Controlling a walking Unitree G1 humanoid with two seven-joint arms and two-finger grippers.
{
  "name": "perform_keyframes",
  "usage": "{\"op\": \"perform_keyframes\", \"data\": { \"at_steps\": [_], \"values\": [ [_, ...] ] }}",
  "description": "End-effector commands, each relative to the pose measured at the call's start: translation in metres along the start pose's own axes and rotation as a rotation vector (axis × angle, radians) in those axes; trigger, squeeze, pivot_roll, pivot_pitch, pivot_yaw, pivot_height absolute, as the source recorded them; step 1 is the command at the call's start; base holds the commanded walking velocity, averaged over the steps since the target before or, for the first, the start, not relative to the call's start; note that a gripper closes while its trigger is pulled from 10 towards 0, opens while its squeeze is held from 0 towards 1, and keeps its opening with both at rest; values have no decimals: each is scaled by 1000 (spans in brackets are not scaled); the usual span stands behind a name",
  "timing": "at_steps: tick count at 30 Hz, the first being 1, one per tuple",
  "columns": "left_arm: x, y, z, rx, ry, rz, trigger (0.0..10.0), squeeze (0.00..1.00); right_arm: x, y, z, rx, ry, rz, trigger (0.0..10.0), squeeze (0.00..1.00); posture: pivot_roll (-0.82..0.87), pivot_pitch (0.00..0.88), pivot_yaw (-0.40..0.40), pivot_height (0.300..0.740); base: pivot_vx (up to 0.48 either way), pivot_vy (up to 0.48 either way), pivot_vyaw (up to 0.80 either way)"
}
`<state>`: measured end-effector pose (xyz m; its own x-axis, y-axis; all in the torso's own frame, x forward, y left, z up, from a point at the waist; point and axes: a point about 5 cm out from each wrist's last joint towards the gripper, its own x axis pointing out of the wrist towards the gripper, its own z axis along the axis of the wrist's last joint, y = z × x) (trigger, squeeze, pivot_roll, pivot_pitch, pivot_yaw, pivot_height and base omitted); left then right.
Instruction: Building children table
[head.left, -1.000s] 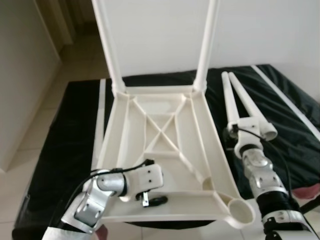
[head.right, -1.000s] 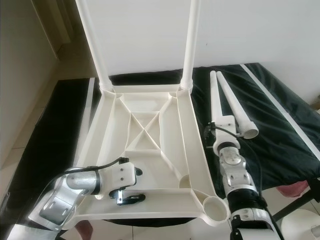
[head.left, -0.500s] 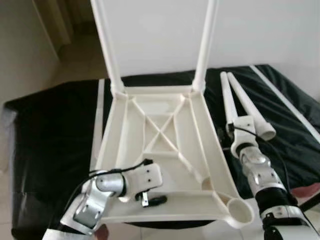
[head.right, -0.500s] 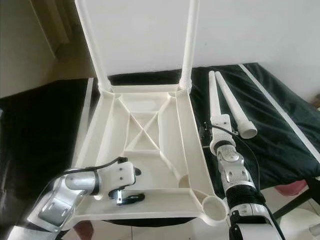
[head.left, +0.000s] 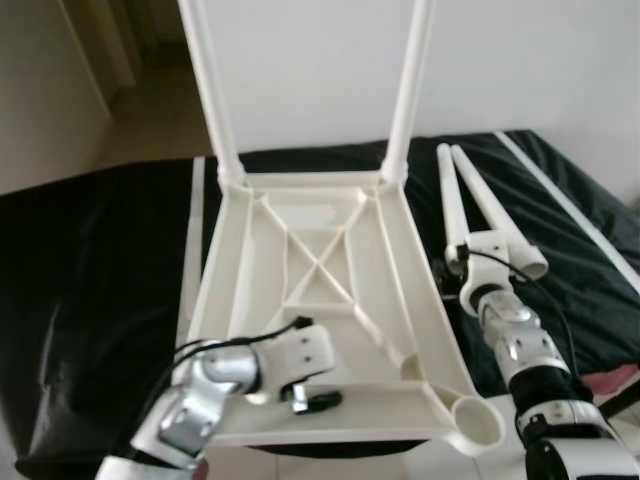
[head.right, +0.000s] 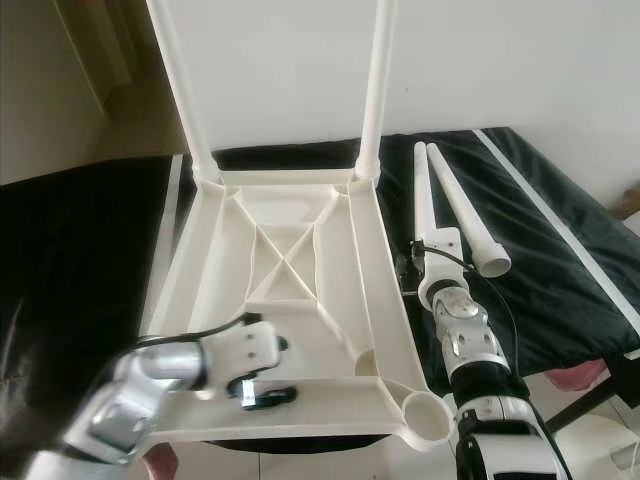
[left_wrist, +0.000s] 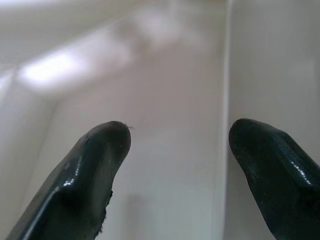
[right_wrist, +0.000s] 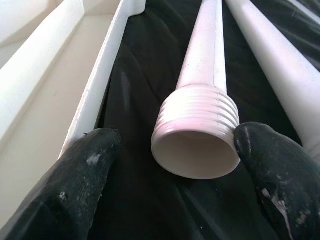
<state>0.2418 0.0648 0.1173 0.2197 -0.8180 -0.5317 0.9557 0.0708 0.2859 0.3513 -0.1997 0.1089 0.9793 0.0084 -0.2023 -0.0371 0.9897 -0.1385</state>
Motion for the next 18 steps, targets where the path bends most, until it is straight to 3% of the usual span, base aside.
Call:
{"op": "perform_keyframes", "data": {
  "at_steps": [1,9,18],
  "values": [
    [11,2,-1,2,34,96,10000,0,2,18,-5,2,32,99,10000,0,42,0,-5,740,0,0,0],
    [21,12,12,45,20,107,10000,0,2,41,-3,-100,9,252,10000,0,44,0,-3,740,0,0,0],
    [23,16,17,52,7,106,10000,0,-3,49,-10,-141,23,315,10000,0,38,0,4,740,0,0,0]
  ]
}}
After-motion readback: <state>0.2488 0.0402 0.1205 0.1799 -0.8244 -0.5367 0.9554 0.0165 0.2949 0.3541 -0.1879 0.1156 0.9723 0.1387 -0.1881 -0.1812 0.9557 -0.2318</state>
